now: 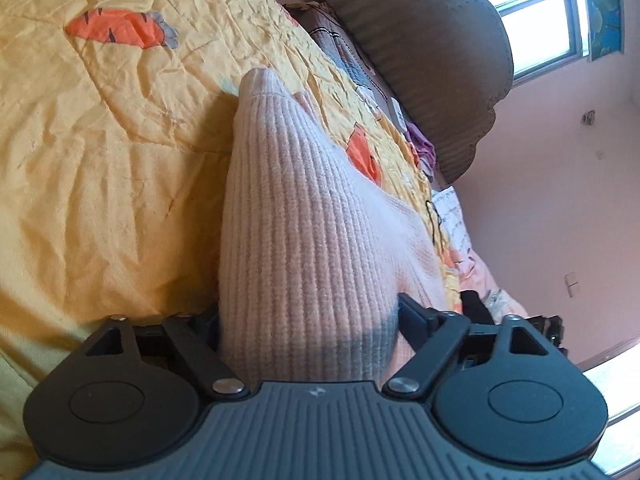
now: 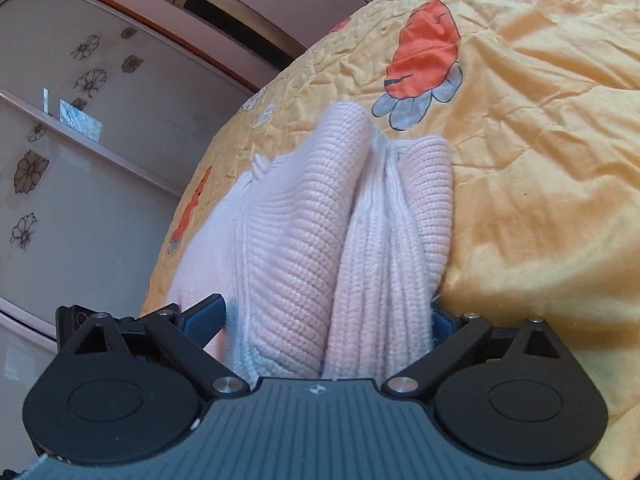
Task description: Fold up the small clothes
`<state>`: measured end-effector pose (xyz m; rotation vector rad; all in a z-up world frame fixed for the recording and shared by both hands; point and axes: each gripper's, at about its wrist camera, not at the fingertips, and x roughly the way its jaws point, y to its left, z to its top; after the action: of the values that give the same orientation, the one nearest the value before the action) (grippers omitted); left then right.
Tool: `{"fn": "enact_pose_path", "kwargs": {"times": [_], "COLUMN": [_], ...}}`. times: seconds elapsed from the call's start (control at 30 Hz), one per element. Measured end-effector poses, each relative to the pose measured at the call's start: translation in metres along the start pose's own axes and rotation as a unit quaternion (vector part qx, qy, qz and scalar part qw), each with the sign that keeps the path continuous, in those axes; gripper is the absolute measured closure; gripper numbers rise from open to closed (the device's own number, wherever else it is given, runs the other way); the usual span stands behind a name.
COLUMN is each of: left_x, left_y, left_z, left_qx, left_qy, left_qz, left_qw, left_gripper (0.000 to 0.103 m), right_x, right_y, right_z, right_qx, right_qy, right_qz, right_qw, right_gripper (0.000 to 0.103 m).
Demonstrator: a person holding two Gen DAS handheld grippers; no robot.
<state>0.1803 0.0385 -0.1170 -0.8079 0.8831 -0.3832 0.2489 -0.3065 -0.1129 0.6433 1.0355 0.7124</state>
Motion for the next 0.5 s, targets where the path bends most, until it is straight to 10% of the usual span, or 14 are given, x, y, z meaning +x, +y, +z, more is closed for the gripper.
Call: {"fn": "enact_pose_path", "kwargs": {"times": [0.1,0.27,0.5], "left_x": [-0.003,-0.027,-0.092], "left_y": [-0.024,-0.062,-0.029], "left_z": [0.001,0.012,0.046], "left_qx": [0.056,0.131,0.121], "left_qy": [-0.004,-0.020,-0.045], "left_qz": [0.041,0.081,0.112], "left_qw": [0.9976,0.9878,0.9853], "left_gripper": [0.042,0.047,0.046], "right_x": [0.000,-0.006,0.017], "right_y": [0.006,0.045,0.095], "right_z": [-0.008,-0.014,-0.003], "right_qx": [-0.021,-0.079,-0.102], "right_qy": [0.005,-0.012,-0.013], "right_qz": [-0.011,-0.044,0.019], "right_qw": [1.000,0.996,0.995], "right_gripper": [0.042,0.048,0.049]}}
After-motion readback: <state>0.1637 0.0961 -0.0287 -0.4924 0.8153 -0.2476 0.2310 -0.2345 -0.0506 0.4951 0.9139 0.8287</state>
